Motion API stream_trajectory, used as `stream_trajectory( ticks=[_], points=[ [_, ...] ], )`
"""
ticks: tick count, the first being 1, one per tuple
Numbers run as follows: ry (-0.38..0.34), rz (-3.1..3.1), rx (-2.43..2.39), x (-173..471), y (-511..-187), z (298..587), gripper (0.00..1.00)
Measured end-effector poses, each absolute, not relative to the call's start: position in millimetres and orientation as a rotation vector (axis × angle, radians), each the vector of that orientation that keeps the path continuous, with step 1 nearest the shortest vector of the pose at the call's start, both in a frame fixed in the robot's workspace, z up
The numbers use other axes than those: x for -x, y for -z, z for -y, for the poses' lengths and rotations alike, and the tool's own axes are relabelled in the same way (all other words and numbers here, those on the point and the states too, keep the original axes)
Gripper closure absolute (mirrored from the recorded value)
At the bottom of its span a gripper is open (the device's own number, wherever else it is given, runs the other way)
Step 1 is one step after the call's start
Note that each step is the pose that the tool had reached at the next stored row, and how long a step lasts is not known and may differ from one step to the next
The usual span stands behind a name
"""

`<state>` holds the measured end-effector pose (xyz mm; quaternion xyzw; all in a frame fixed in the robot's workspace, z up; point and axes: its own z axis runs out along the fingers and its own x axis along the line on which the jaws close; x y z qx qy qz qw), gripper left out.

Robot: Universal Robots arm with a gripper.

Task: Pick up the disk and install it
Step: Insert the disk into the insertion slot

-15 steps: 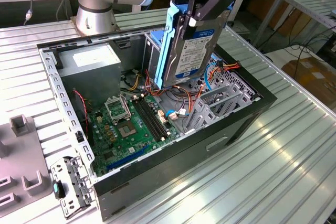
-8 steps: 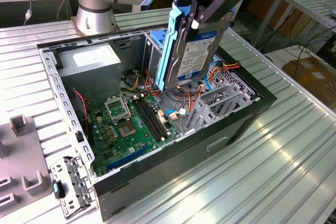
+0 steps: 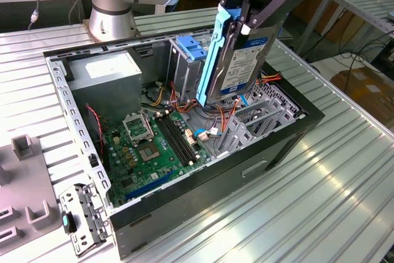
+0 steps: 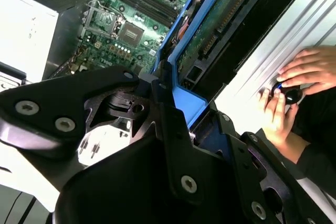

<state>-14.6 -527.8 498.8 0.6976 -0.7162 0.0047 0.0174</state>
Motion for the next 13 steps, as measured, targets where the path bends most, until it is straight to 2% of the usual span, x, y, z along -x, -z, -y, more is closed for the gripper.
stream_trajectory(
  ticks=[13],
  points=[
    [-0.015,2.226,-2.168,-14,-486,547,0.63]
  ],
)
